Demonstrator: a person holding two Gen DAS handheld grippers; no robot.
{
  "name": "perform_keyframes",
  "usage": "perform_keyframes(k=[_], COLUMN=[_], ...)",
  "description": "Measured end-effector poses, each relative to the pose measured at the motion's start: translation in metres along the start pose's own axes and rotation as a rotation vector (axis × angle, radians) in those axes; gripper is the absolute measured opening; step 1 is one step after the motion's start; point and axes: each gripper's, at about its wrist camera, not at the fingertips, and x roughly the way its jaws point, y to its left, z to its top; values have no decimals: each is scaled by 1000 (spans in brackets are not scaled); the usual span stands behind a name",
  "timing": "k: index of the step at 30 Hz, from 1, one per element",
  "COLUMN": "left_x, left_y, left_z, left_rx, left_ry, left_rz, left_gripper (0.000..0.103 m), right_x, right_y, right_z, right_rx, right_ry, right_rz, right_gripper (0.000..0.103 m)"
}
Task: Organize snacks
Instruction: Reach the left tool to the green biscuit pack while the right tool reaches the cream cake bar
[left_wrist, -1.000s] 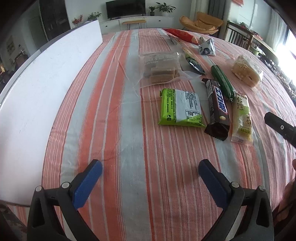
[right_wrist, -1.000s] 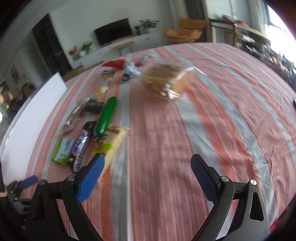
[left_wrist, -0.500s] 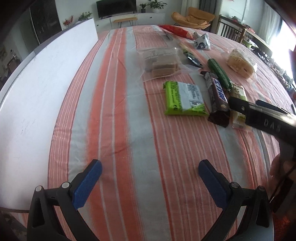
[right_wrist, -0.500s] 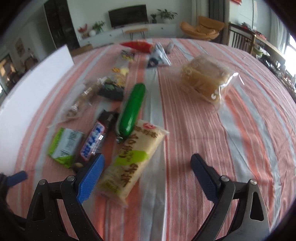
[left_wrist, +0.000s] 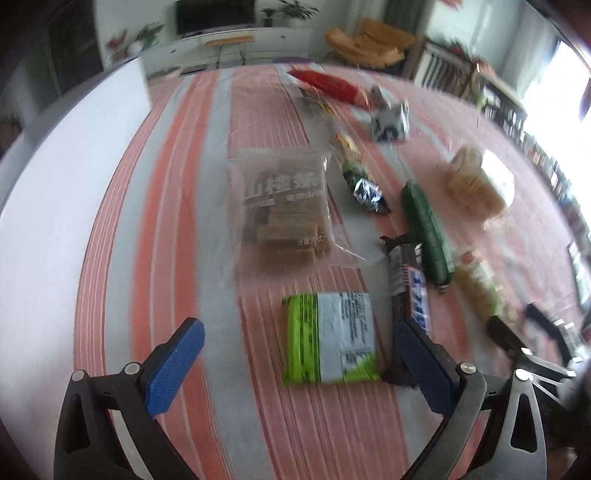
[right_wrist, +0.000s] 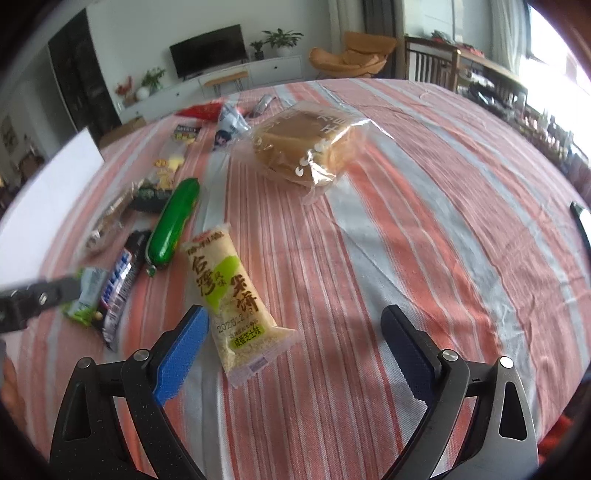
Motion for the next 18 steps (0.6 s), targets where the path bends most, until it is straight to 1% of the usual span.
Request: perform_keyframes(k=[1,2,4,5,7,9,11,12,13,14,15,17,18], left_x=[7,11,11,7,0,-3,-2,-2,-2,-2,-2,-1,0], left_y=[-3,-2,-4,-3,-2,3,11,10,10,10,9,7,7], left_z=[1,1,-3,-6,-13,-15,-13,-15,-17,-19,-20,-19,-18], left_rx=[23,30,77,99,134,164,167,167,165,166,173,190,195], left_ry=[23,31,17,3,-18,-2,9,10,13,17,16,4,2], left_rz=[26,9,38,23,5,3,1,4,26,52,65,48,39], left_gripper=[90,89,82,77,50,50,51,58,73,80,83,83,79], right_x=[0,-2,-3,-4,-4,-3,-2,-2,-2,-2,-1,2,4], right_y=[1,0,-4,-6,-7,-4,0,1,1,1,2,6,9], right_z=[-1,-2,-2,-2,-1,-2,-2,-1,-1,0,3,12,20], right_rx=[-3,2,24,36,45,31,13,10,8,7,2,-19,-35], right_ry=[1,-1,-9,-12,-13,-9,-2,0,5,17,41,119,165], right_rz=[-3,4,29,41,48,34,16,14,13,18,29,57,78], right_gripper=[97,97,97,97,96,96,96,96,96,96,97,96,96])
